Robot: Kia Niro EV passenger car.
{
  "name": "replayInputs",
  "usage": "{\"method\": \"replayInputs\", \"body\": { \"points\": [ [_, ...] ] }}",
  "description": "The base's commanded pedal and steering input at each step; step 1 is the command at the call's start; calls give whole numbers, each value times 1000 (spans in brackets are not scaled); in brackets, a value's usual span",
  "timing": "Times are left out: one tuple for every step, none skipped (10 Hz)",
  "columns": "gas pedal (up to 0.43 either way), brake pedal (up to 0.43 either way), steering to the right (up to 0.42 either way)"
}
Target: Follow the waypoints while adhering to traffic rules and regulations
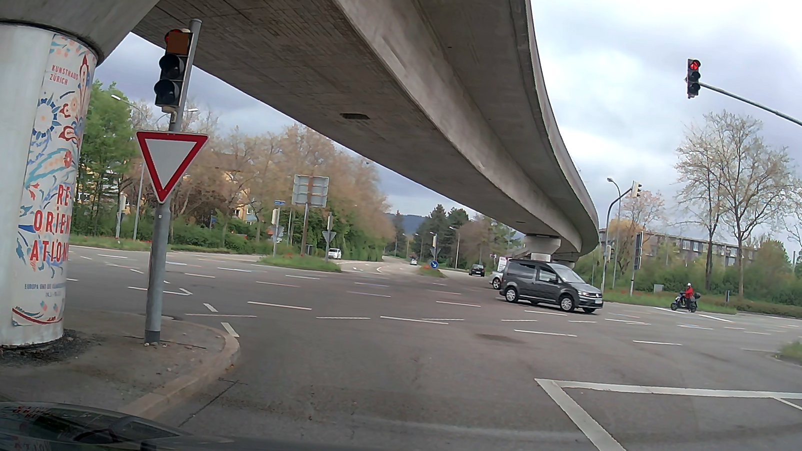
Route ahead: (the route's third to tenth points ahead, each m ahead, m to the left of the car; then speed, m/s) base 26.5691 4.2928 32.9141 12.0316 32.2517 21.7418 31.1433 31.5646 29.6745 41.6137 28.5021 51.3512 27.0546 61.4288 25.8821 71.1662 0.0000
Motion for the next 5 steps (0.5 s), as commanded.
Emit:
{"method": "replayInputs", "body": {
  "points": [
    [0,244,-8],
    [0,244,-9],
    [0,244,-9],
    [0,244,-9],
    [0,244,-9]
  ]
}}
